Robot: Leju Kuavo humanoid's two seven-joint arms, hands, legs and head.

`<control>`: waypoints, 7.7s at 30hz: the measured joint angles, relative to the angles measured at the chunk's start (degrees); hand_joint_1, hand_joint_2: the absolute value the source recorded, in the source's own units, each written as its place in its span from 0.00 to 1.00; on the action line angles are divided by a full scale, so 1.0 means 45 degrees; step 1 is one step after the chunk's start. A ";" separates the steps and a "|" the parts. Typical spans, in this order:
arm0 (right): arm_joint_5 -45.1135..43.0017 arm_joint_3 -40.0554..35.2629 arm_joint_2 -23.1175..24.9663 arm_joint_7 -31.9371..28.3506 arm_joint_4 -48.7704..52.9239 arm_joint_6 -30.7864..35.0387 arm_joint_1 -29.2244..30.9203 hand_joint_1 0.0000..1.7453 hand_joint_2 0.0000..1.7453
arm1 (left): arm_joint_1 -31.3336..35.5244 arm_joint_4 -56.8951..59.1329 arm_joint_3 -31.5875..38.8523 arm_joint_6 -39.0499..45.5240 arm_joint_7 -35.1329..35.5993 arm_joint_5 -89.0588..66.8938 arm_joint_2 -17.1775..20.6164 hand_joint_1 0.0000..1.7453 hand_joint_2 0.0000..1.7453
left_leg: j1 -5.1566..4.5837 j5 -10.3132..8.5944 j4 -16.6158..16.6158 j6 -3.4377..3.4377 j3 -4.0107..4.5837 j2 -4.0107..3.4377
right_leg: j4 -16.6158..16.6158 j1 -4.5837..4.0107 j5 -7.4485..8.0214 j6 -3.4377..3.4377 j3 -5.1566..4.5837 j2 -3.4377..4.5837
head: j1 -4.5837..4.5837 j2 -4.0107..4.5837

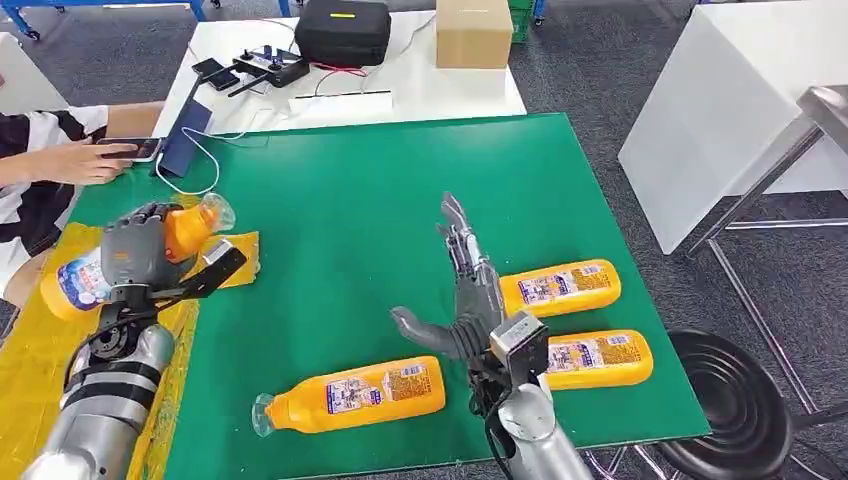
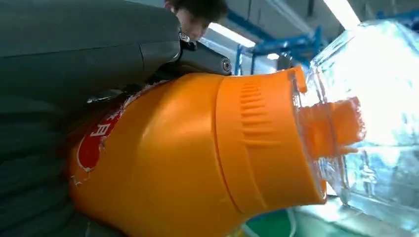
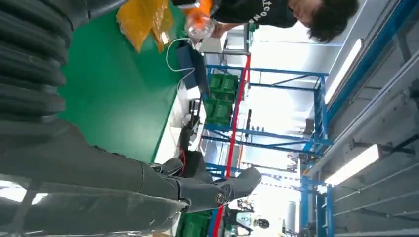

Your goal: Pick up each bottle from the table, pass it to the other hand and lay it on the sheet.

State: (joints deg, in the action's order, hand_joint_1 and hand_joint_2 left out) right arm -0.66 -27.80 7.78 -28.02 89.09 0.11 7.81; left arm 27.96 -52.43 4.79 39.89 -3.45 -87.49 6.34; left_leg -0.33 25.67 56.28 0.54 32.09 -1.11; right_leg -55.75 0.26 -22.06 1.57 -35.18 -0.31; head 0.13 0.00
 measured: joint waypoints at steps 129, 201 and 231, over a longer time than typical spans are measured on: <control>0.9811 -0.8141 -0.2322 0.2861 -0.7883 -0.0859 0.5544 0.00 0.00 | -0.0419 -0.3012 -0.0549 -0.6538 -0.6572 1.5684 -0.2812 0.00 1.00 | 0.0003 0.0000 0.0004 0.0001 0.0002 0.0008 | 0.0001 -0.0003 0.0003 0.0003 -0.0001 -0.0006 | -0.0009 0.0000; 1.5742 -0.4944 0.1297 0.6795 -1.2634 0.2706 0.5098 0.00 0.00 | -0.1283 -0.3512 -0.0311 -0.6999 -0.6261 1.5742 -0.3137 0.00 1.00 | 0.0008 -0.0001 0.0002 0.0000 -0.0039 0.0006 | 0.0001 -0.0007 0.0002 0.0001 0.0035 -0.0005 | -0.0009 0.0000; 1.5538 -0.4706 0.1297 0.6946 -1.3304 0.1214 0.5791 1.00 1.00 | -0.1652 -0.3828 0.0009 -0.7116 -0.6183 1.5883 -0.3137 0.00 1.00 | 0.0007 -0.0002 0.0001 -0.0001 -0.0094 0.0006 | 0.0004 -0.0006 0.0002 0.0001 0.0087 -0.0007 | -0.0009 0.0000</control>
State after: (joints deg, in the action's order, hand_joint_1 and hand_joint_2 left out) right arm 69.26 -48.98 13.62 3.23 29.22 5.57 33.87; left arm 20.53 -69.66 4.83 7.87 -31.28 -16.02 -7.78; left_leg -0.29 25.66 56.28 0.54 31.67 -1.09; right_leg -55.73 0.23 -22.05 1.57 -34.79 -0.34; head 0.09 0.00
